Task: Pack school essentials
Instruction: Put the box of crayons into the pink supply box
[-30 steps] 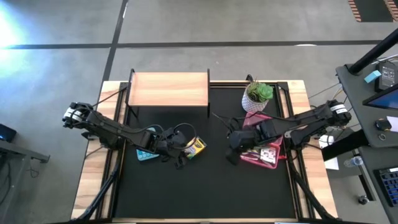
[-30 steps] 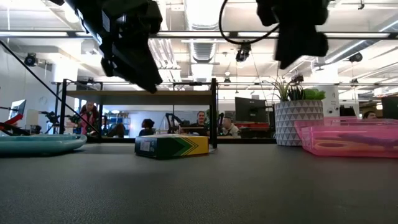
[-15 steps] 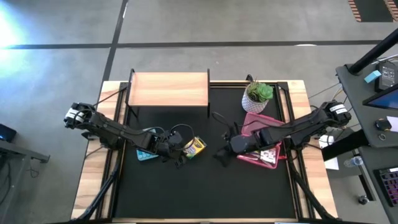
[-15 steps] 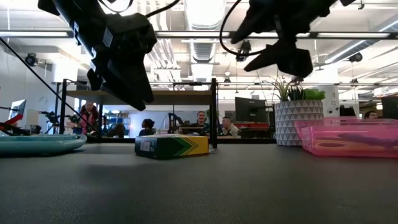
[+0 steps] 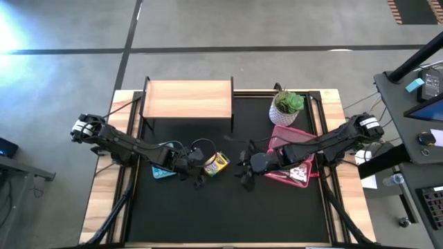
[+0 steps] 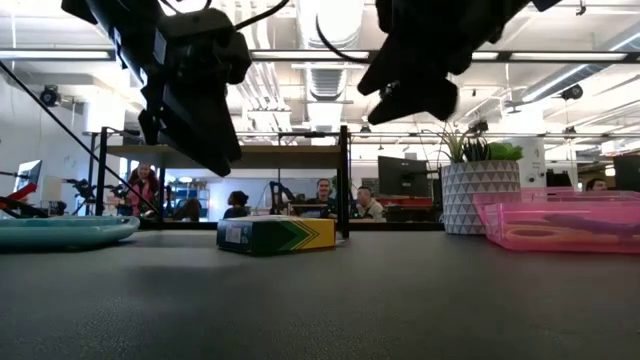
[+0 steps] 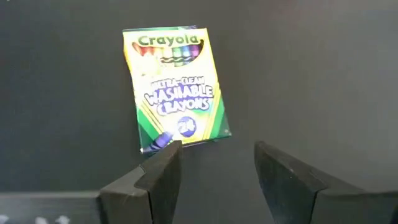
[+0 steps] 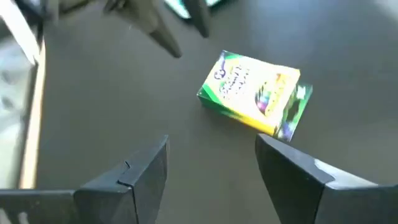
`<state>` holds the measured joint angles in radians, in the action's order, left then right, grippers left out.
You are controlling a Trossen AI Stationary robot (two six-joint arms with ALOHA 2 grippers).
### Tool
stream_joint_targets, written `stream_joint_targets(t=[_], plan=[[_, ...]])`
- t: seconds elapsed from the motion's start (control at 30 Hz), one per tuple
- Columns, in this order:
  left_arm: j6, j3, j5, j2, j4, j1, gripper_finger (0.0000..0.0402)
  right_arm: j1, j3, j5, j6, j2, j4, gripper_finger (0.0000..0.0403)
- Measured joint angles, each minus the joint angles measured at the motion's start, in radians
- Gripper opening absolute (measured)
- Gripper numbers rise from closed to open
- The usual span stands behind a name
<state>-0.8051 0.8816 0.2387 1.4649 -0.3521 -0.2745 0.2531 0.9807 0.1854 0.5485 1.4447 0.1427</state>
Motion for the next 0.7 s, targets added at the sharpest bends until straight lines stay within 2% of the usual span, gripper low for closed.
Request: stream_joint_targets(t=[0.1,0.2,0.37,0.47,0.6,0.7], plan=[[0.018,-0.006,-0.003,-0.001,-0.007,0.0,0.0183,0.0,0.025,0.0,-0.171,0.032,0.0,0.0228],[0.044,-0.013,0.01,0.0,-0.003,0.0,0.0183,0.0,0.051,0.001,-0.262,0.068,0.005,0.0228],[0.011,-0.026,0.143,0.001,-0.01,0.0,0.0183,0.0,0.108,0.001,-0.267,0.124,0.045,0.0228],[-0.035,-0.026,0.209,0.001,-0.012,0.0,0.0183,0.0,0.148,0.0,-0.248,0.15,0.14,0.0228],[-0.049,-0.026,0.232,0.001,-0.011,0.003,0.0183,0.0,0.184,0.002,-0.208,0.179,0.29,0.0228],[0.036,-0.026,0.219,0.001,-0.006,0.004,0.0183,0.0,0.174,0.029,-0.216,0.197,0.317,0.0228]])
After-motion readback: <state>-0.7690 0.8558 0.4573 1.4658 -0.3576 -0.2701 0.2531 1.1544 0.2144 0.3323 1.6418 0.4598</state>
